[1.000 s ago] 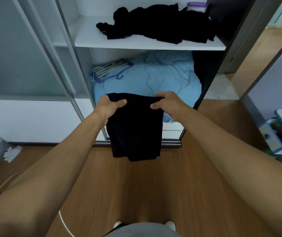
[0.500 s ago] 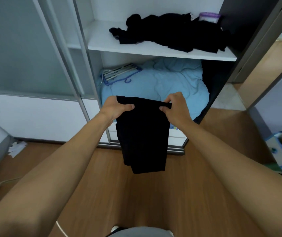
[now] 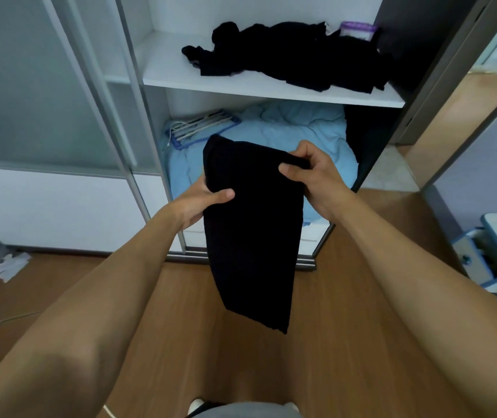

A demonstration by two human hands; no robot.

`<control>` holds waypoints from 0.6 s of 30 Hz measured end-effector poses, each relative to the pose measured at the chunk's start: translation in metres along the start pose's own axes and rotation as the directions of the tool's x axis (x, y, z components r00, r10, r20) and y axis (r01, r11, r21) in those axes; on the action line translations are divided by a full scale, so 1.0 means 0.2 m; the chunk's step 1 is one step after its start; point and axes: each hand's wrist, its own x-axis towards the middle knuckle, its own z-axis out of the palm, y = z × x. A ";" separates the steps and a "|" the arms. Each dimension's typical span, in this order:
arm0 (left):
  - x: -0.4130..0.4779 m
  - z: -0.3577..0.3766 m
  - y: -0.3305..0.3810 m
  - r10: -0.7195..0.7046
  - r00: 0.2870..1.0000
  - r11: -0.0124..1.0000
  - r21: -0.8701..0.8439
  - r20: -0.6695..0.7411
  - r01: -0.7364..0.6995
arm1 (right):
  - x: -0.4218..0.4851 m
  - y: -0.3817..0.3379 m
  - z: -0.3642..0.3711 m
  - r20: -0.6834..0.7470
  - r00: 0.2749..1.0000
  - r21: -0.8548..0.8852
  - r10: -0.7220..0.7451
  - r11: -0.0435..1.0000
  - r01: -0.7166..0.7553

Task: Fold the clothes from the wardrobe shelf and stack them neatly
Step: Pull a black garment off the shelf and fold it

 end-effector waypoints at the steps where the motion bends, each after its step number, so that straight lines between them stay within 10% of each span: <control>1: 0.02 0.02 0.02 0.008 0.999 1.000 -0.001 0.037 -0.008 | 0.00 -0.02 -0.02 0.006 1.000 0.065 0.016 0.998 -0.017; 10: 0.08 0.23 -0.04 0.044 0.984 0.999 -0.017 0.172 -0.042 | -0.09 -0.09 -0.12 0.073 0.995 0.515 0.068 0.852 -0.097; 18: 0.11 0.37 -0.04 -0.081 0.996 0.993 -0.085 0.034 0.083 | -0.06 -0.14 -0.25 -0.174 0.982 0.394 0.075 0.919 -0.001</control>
